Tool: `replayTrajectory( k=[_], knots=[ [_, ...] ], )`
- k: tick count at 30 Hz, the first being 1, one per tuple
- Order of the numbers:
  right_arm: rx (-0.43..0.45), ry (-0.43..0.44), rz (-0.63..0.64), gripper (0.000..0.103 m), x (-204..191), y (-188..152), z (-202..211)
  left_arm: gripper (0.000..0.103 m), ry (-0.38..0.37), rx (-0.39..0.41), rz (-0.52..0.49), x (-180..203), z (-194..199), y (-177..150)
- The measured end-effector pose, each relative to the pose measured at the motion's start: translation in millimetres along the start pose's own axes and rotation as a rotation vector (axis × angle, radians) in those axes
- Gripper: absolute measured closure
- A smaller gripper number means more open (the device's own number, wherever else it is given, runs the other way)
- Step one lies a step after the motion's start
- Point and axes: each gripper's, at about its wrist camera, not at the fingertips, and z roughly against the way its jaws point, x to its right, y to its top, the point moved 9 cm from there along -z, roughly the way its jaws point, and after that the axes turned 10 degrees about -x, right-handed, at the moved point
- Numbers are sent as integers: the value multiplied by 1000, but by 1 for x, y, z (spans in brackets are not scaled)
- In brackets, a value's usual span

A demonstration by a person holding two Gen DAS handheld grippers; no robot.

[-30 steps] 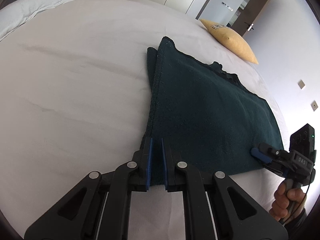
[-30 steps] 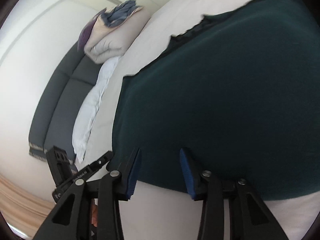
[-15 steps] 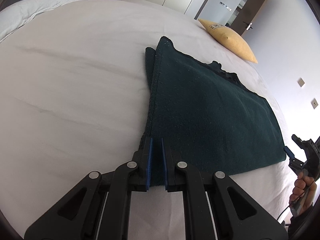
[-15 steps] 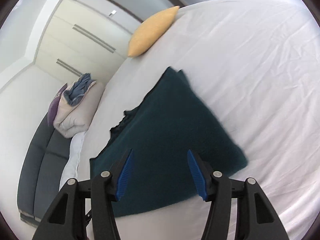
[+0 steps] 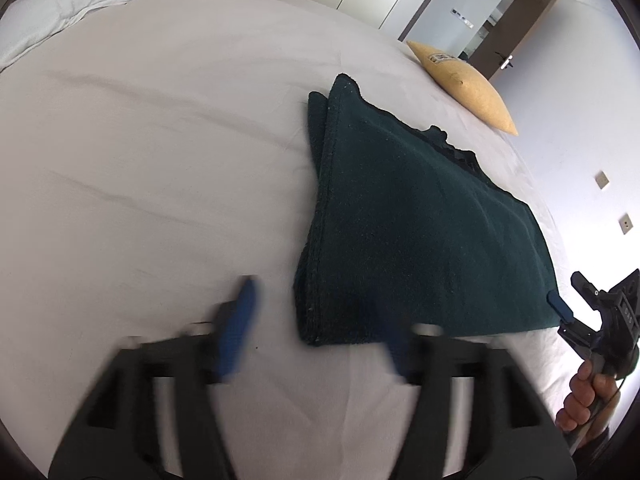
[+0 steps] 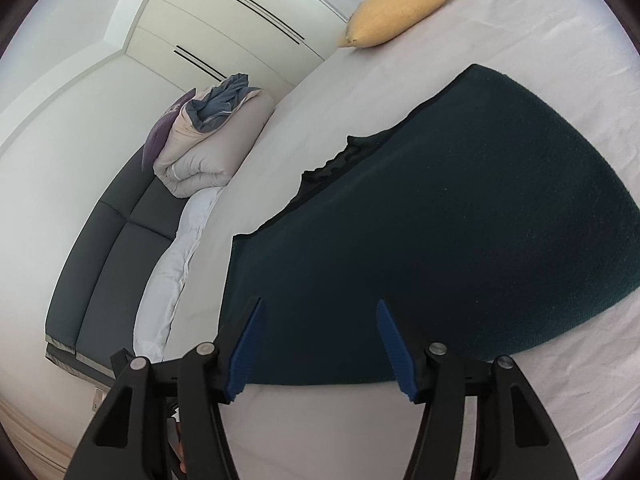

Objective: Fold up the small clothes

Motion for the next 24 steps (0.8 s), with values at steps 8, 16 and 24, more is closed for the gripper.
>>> replayTrajectory(
  k=[8,16,24],
  knots=[
    [7,22,-1,42,1,-11,11,35,-47,83,-41,25,29,11],
    [-21,42,52,42,-21,15,-13,35,-127,91,-231,106,13,58],
    [-129,81,24,42,-33,83,-97,45,-89,27,-283,154,-62,147]
  ],
)
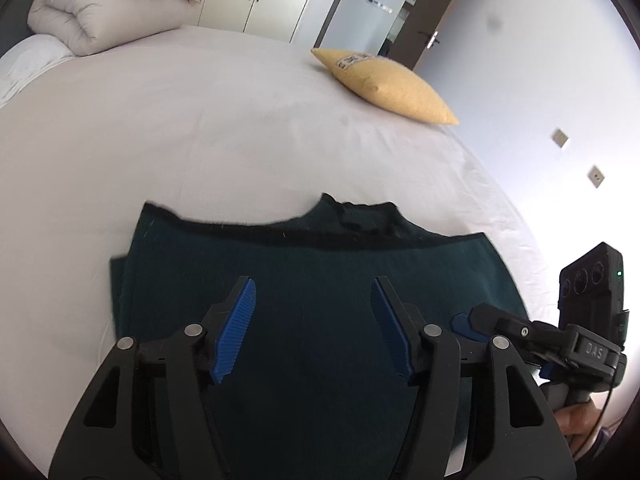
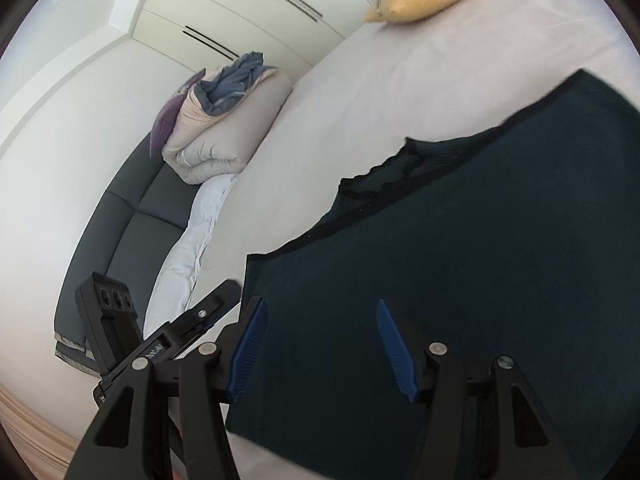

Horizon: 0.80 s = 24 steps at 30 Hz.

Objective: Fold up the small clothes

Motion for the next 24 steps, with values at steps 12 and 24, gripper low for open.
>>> replayTrajectory(
  k=[12,24],
  knots=[
    [22,46,-220,95,84,65,-11,69,18,-1,107,-77,-48,-3],
    [259,-211,-60,35,129,-12,194,35,6,28,168,-83,43,-83]
  ],
)
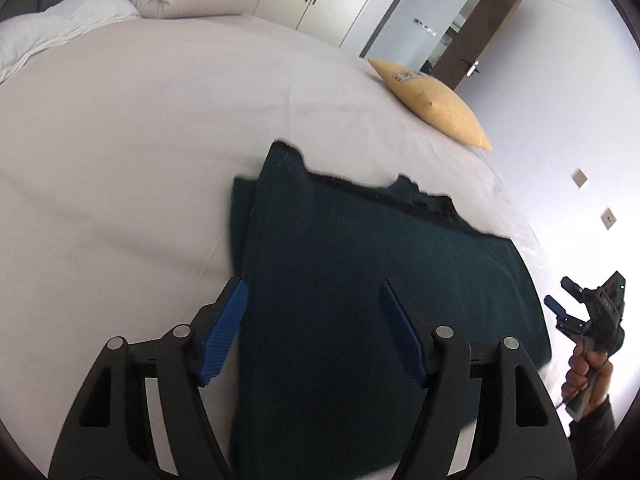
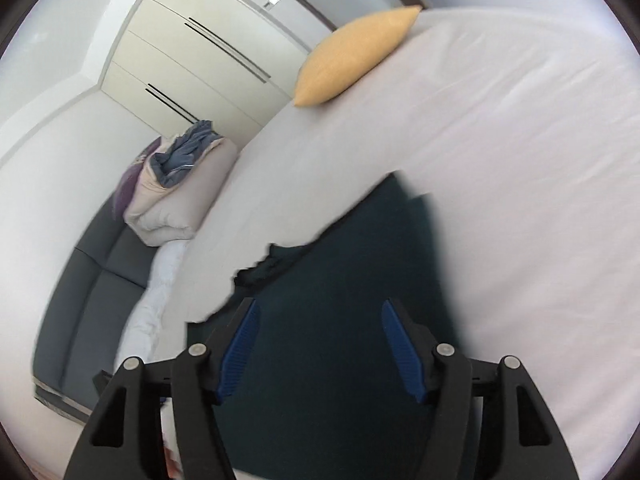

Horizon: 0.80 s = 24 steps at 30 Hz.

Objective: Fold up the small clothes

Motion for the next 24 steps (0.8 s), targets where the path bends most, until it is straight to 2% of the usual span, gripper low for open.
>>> replayTrajectory(
  k=[2,5,7,8,11,12,16,18,21,24],
  knots=[
    [-12,-19,-14,35,21,-11,18,35,6,-19,-20,-3,9,-18],
    [-68,-65,6,35,37,-31,23,36,43,-45,-86,-1,10,-42],
    [-79,-70,20,37,37,-38,21,42,39,-75,-64,-7,7,-56],
    [-83,-67,26,37,36,-40,20,50,31,-85,-50,-10,7,-62],
    [-118,-108,73,47,30,-46,7,59,41,-81,-55,-11,6,-66],
    [-135,-126,95,53,26,-48,0,64,49,-85,-60,-11,6,-66],
    [-162,-229,167,64,25,-54,-11,76,62,-86,-60,-15,4,-66],
    [-157,-258,160,79,31,-52,-10,86,68,-79,-62,-16,5,-66],
    [-156,-270,155,91,36,-52,-7,89,73,-73,-67,-15,4,-64],
    [-138,-305,180,96,31,-51,-1,91,83,-68,-73,-16,6,-63]
  ],
)
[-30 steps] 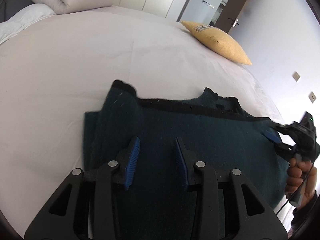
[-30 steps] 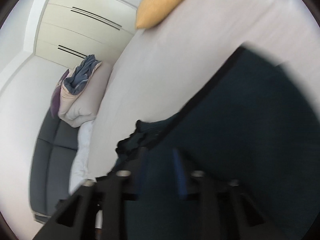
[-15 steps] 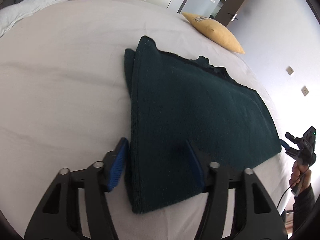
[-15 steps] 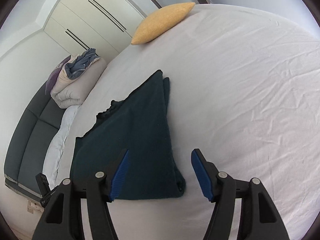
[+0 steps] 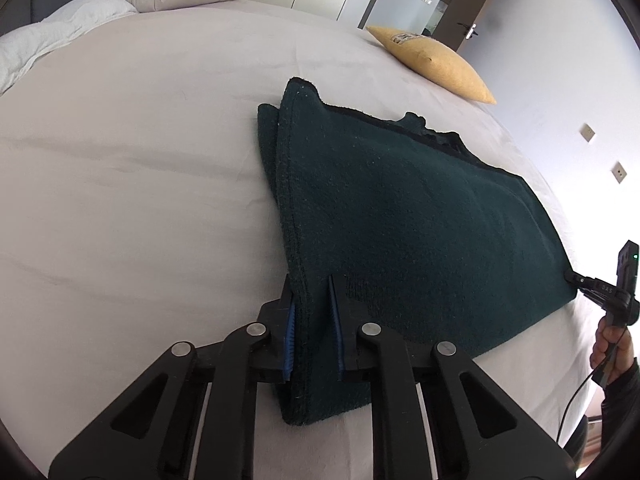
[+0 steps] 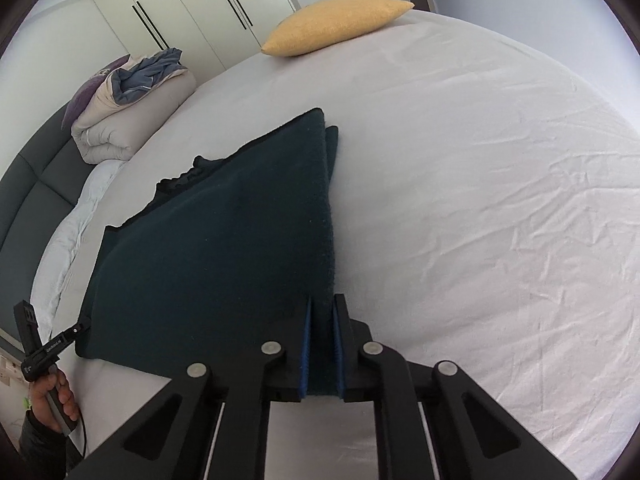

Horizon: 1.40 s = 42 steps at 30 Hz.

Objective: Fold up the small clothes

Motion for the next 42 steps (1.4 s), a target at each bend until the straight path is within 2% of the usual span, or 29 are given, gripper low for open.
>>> replayTrajectory(
  k=[9,12,15,23,27,31,34,35,36,37,38,39,40,42],
  knots=[
    [38,8,-22,97,-6,-6,21,94,2,56,2,0,28,-3],
    [10,-6,-38,97,3,-16,11,95,25,51,-11,-5,31,-17],
    [2,26,-81,98,13,-25,1,95,3,24,29,-17,22,-24],
    [14,21,-77,98,12,-24,7,98,14,74,20,-29,46,-30],
    [7,5,-62,97,13,-26,0,98,12,88,50,-33,47,-46],
    [5,-48,-17,97,8,-24,-1,98,16,90,59,-35,52,-64],
    [-4,-62,1,97,7,-23,-1,97,22,64,63,-31,43,-66],
    [-5,-64,8,95,6,-23,0,93,29,61,69,-33,44,-67],
    [-10,-68,9,88,6,-23,2,92,21,48,76,-35,45,-67],
    [-14,-82,-2,75,8,-23,5,92,15,39,75,-32,43,-63],
    [-7,-92,-18,70,11,-23,9,90,15,39,74,-33,46,-62],
    [14,-100,-34,69,15,-22,17,81,27,46,76,-33,51,-58],
    [32,-108,-53,69,19,-21,24,78,41,54,85,-35,57,-55],
    [73,-105,-87,68,20,-17,39,76,84,78,116,-46,72,-52]
  ],
)
